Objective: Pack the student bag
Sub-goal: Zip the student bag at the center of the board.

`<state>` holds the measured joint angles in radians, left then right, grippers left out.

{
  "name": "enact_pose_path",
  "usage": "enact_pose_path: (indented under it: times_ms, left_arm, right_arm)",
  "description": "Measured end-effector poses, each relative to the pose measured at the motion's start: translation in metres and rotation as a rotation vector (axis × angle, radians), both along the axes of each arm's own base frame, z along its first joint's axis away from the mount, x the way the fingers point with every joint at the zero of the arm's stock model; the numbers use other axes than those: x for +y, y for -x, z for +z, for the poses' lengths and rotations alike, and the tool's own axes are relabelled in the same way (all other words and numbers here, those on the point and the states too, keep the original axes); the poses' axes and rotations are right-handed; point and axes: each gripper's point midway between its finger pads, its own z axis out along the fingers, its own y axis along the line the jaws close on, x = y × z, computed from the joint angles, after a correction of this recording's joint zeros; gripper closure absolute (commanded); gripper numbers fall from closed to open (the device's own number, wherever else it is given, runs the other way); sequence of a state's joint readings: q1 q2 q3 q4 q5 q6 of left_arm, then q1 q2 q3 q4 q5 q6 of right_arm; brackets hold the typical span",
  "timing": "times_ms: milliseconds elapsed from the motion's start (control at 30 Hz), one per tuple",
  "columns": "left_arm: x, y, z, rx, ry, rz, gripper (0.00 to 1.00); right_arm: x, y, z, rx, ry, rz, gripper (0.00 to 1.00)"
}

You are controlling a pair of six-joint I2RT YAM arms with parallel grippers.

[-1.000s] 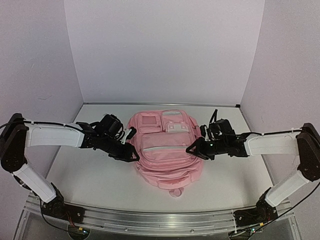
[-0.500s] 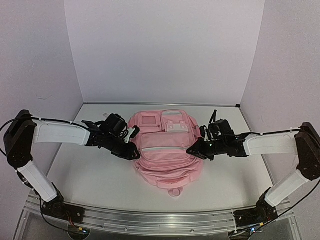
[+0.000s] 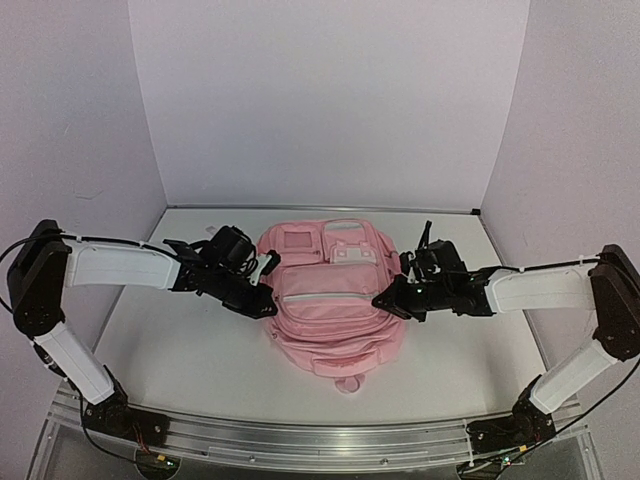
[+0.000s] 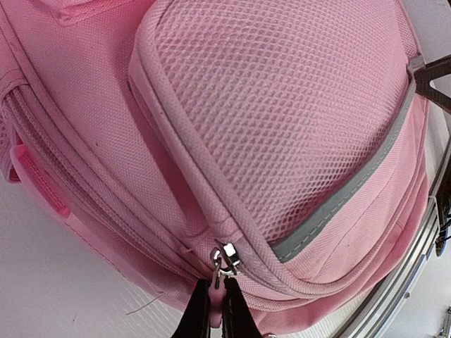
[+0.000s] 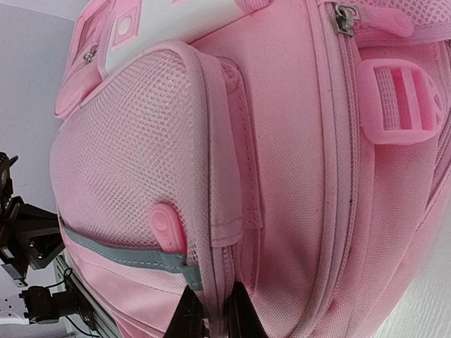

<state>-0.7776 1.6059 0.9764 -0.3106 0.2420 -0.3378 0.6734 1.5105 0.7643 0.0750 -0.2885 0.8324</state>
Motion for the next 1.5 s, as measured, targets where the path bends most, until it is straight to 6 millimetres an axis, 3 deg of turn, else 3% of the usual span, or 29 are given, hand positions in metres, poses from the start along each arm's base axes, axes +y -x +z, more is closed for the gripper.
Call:
enact_pose_path:
  times_ms: [567,833,1100,1267,1333,1433,1500]
  left_arm:
    - [-0.016,0.035,0.001,0.061,-0.038,-0.095,1.0]
    - [-0.044,0.056,-0.006,0.14,-0.054,-0.183,1.0]
    - [-0.062,0.062,-0.004,0.199,-0.001,-0.176,1.0]
    - [-0.072,0.064,-0.004,0.24,0.042,-0.151,0.93]
    - [-0.074,0.064,-0.004,0.249,0.051,-0.144,0.84]
    - [-0.081,0.068,0.0,0.249,0.074,-0.157,0.71]
    - [-0.088,0.071,0.006,0.233,0.101,-0.171,0.63]
  right_arm:
    - [-0.008,-0.012,0.001,-0.035,0.024,-0.1,1.0]
    - [-0.014,-0.02,0.0,-0.054,0.033,-0.152,1.0]
    - [-0.017,-0.028,-0.005,-0.081,0.057,-0.196,1.0]
    - [-0.019,-0.031,-0.006,-0.1,0.07,-0.22,1.0]
    - [-0.02,-0.032,-0.005,-0.106,0.075,-0.226,0.91]
    - [-0.018,-0.032,-0.003,-0.117,0.072,-0.223,0.64]
    - [-0.017,-0.031,0.002,-0.13,0.068,-0.221,0.51]
